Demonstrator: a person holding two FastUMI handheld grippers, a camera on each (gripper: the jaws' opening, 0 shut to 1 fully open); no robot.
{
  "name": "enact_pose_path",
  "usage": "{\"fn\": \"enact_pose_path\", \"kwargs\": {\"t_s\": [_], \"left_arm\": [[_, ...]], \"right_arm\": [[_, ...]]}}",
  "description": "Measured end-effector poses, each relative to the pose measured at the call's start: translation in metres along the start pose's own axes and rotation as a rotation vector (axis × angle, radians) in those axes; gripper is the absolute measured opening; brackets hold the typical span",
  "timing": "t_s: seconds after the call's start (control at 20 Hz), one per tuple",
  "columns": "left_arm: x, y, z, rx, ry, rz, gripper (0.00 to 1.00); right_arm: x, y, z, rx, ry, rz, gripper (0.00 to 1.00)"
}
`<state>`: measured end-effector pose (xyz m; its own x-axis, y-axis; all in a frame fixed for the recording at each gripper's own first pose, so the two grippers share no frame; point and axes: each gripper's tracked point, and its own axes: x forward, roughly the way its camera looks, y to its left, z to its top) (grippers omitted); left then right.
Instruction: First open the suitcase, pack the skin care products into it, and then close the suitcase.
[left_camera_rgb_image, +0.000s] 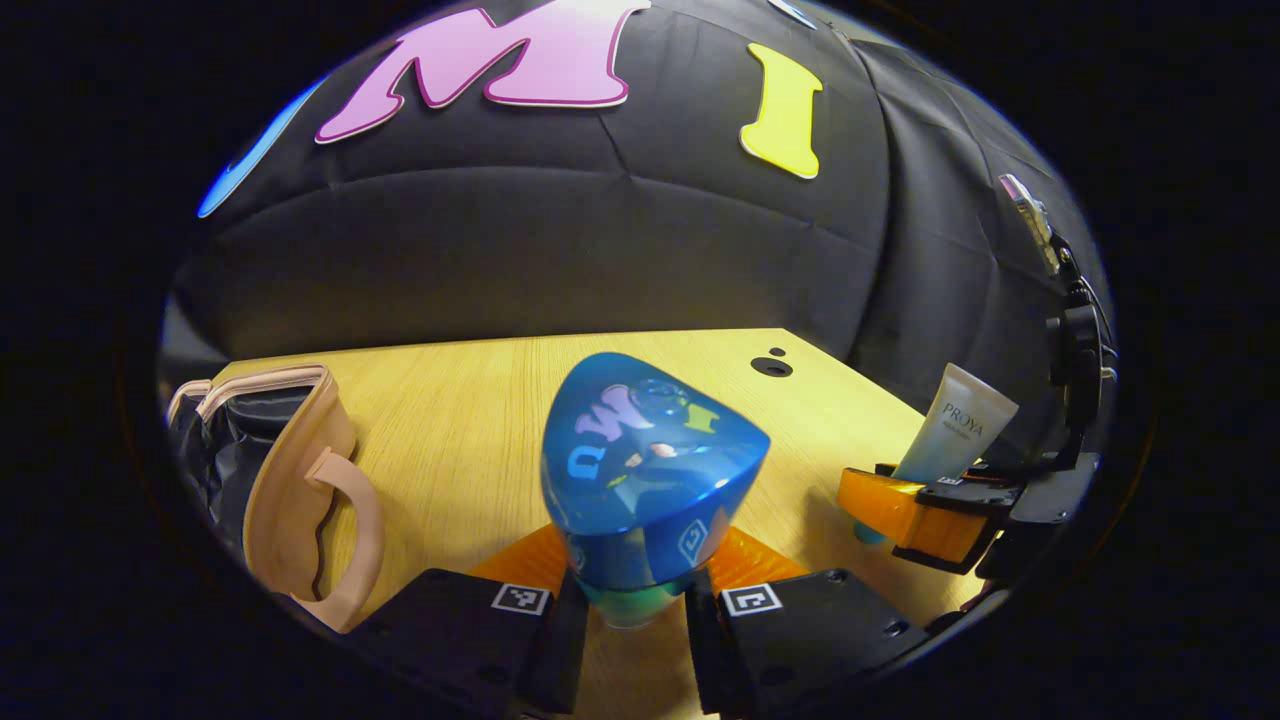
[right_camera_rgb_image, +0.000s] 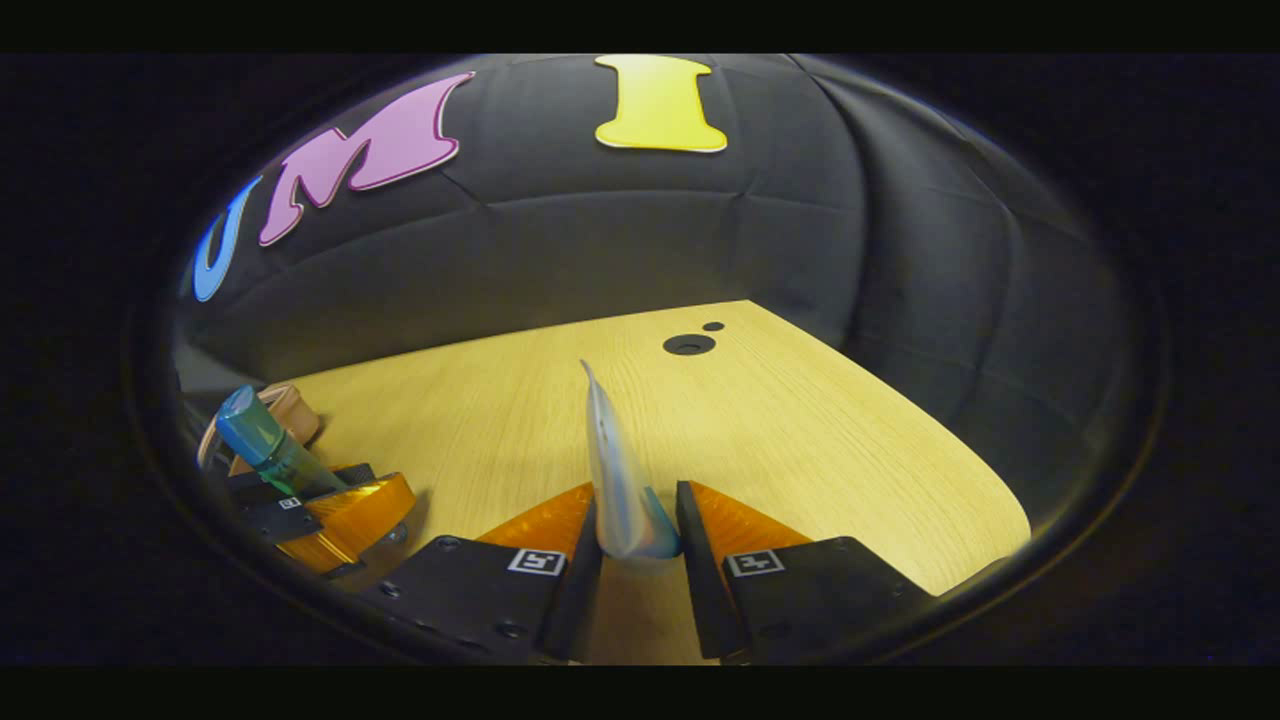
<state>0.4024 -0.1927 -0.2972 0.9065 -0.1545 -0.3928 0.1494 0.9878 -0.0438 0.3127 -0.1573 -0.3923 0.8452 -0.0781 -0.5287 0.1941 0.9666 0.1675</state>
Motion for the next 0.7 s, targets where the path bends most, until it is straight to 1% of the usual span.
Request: {"fn": "enact_pose_path", "kwargs": {"t_s": [0.05, 0.2, 0.25, 0.3, 0.4, 0.5, 0.55, 0.6, 0.7], "left_arm": [[0.0, 0.0, 0.0, 0.012, -0.001, -0.004, 0.48], [-0.003, -0.004, 0.002, 0.011, -0.014, -0.032, 0.48], [-0.004, -0.004, 0.002, 0.003, -0.023, -0.04, 0.47], [-0.006, -0.004, 0.003, -0.012, -0.028, -0.047, 0.47], [-0.01, -0.002, 0.004, -0.033, -0.038, -0.052, 0.47], [-0.015, 0.0, 0.006, -0.043, -0.056, -0.057, 0.47], [-0.016, 0.0, 0.005, -0.048, -0.061, -0.063, 0.51], [-0.019, 0.002, 0.005, -0.055, -0.061, -0.062, 0.47], [-0.028, 0.009, 0.011, -0.077, -0.084, -0.056, 0.47]], "right_arm": [[-0.001, 0.002, 0.0, -0.008, -0.001, 0.007, 0.4], [-0.009, 0.006, -0.001, -0.032, 0.0, 0.032, 0.37], [-0.012, 0.008, 0.002, -0.037, -0.009, 0.038, 0.35], [-0.017, 0.009, 0.007, -0.047, -0.027, 0.039, 0.3], [-0.024, 0.014, 0.017, -0.07, -0.059, 0.045, 0.35], [-0.029, 0.02, 0.017, -0.072, -0.052, 0.062, 0.35], [-0.033, 0.022, 0.016, -0.069, -0.044, 0.068, 0.35], [-0.037, 0.024, 0.016, -0.071, -0.039, 0.07, 0.35], [-0.045, 0.03, 0.02, -0.078, -0.047, 0.077, 0.35]]}}
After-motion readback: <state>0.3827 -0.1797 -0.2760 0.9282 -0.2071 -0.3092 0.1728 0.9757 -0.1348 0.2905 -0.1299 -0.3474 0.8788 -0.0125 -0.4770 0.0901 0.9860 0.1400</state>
